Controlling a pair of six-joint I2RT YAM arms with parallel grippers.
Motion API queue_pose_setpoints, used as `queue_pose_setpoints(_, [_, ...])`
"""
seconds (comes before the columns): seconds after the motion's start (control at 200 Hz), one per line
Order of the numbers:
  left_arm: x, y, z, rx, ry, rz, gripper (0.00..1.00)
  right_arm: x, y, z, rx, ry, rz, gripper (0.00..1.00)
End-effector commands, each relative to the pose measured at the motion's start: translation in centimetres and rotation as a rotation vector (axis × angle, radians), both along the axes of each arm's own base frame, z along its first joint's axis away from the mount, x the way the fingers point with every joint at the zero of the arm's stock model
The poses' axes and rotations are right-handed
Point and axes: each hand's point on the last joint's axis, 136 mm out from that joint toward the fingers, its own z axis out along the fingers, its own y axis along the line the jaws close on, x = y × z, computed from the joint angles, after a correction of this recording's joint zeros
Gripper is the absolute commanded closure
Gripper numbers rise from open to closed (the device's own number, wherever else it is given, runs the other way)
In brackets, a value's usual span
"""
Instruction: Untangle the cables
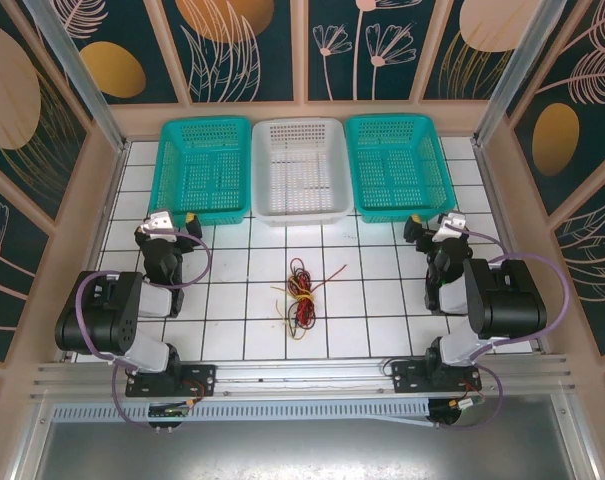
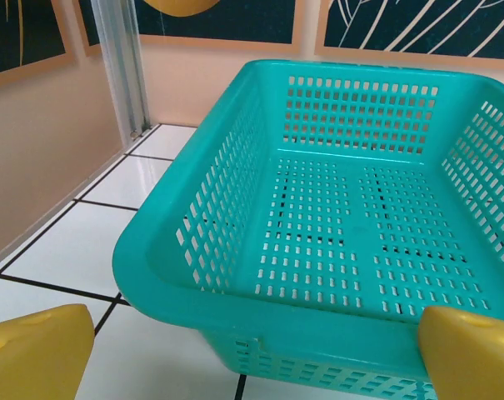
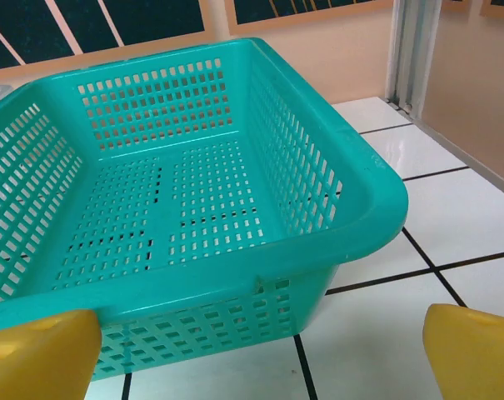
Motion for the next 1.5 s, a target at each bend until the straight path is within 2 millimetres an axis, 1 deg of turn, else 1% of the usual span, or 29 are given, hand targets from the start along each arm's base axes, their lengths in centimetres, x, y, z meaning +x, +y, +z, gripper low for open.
queue_pose_setpoints(0.0, [0.4,0.0,1.4,0.006,-0.054,-0.01,0.01,0.6,0.3,1.5,-0.014,-0.053,0.015,0.01])
queue_pose_setpoints(0.841, [0.6,0.0,1.3,0.002,-0.042,-0.017,0.01,0.6,0.3,1.6,-0.012,-0.055,0.017,0.01])
queue_pose_setpoints(0.916, [0.5,0.0,1.3,0.004,-0.044,-0.016,0.01,0.2,0.1,2.4,-0.019,-0.076,-0.003,0.01])
queue_pose_setpoints(0.976, [1.0,0.0,2.1,0.005,-0.044,-0.017,0.01,-0.3,-0.4,4.0,-0.036,-0.081,-0.06,0.01])
queue_pose_setpoints(0.991, [1.1,-0.1,1.9,0.011,-0.015,-0.018,0.01,-0.4,-0.6,4.3,-0.032,-0.073,-0.086,0.01])
queue_pose_setpoints(1.031, [1.9,-0.1,2.4,0.015,0.038,-0.02,0.01,-0.8,-1.0,4.8,-0.008,-0.051,-0.128,0.01])
queue_pose_setpoints(1.071, [2.2,0.6,3.0,0.019,0.066,0.024,0.01,-1.7,-0.9,5.6,0.013,-0.069,-0.14,0.01])
queue_pose_setpoints(1.131, [1.5,2.2,3.9,-0.015,0.057,0.129,0.01,-3.7,-0.7,6.9,0.027,-0.125,-0.181,0.01])
queue_pose_setpoints(1.156, [1.1,2.6,4.8,-0.039,0.036,0.152,0.01,-4.4,-0.6,7.4,0.032,-0.142,-0.206,0.01])
queue_pose_setpoints(1.176, [0.8,2.5,5.3,-0.053,0.025,0.151,0.01,-5.0,-0.7,7.9,0.038,-0.155,-0.232,0.01])
queue_pose_setpoints(1.241, [-0.3,1.7,7.1,-0.098,-0.019,0.135,0.01,-6.2,0.1,9.0,0.081,-0.15,-0.242,0.01])
queue_pose_setpoints(1.296, [-1.0,0.7,8.6,-0.135,-0.048,0.121,0.01,-6.9,1.0,9.9,0.169,-0.131,-0.218,0.01])
queue_pose_setpoints(1.336, [-1.5,-0.3,9.6,-0.165,-0.061,0.098,0.01,-7.3,2.0,9.7,0.239,-0.085,-0.168,0.01])
queue_pose_setpoints(1.371, [-1.8,-1.1,10.4,-0.2,-0.065,0.078,0.01,-7.7,2.3,9.0,0.276,-0.055,-0.146,0.01])
queue_pose_setpoints(1.401, [-2.1,-2.0,10.8,-0.24,-0.058,0.044,0.02,-8.2,1.9,8.0,0.335,-0.036,-0.174,0.01])
queue_pose_setpoints(1.421, [-2.2,-2.7,11.1,-0.27,-0.054,0.011,0.04,-8.6,1.3,7.1,0.386,-0.017,-0.221,0.01])
queue_pose_setpoints(1.467, [-2.5,-4.3,11.4,-0.341,-0.033,-0.062,0.07,-10.2,-0.3,4.3,0.541,0.062,-0.371,0.01])
queue_pose_setpoints(1.497, [-2.8,-5.2,11.4,-0.389,-0.014,-0.099,0.08,-10.6,-0.2,3.2,0.579,0.111,-0.38,0.01])
